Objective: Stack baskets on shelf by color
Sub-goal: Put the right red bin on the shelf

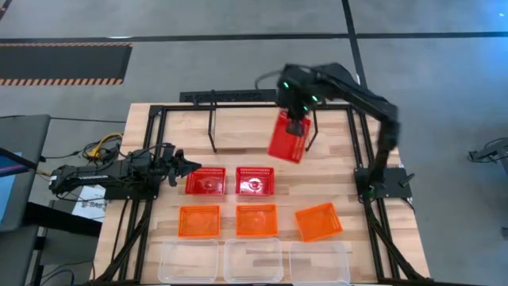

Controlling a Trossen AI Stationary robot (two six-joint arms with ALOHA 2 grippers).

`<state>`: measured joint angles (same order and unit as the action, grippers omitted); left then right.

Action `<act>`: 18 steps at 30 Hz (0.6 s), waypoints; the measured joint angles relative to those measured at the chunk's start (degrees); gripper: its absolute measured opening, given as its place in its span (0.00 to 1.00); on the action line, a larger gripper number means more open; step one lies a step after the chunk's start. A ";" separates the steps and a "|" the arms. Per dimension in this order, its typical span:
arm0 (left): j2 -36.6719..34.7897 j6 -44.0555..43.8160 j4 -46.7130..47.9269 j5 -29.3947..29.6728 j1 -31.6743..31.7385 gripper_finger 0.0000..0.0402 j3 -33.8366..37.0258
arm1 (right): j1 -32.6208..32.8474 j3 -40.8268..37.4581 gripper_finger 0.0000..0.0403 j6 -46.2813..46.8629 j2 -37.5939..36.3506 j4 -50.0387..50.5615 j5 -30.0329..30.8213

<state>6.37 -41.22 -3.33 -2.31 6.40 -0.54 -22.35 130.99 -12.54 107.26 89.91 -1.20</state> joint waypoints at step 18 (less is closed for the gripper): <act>-0.01 0.11 1.12 0.08 0.01 0.00 0.00 | -13.97 -0.05 0.01 -18.56 18.48 -2.42 -7.51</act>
<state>6.36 -41.12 -2.21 -2.23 6.42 -0.54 -36.32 130.94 -31.10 125.74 87.49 -8.71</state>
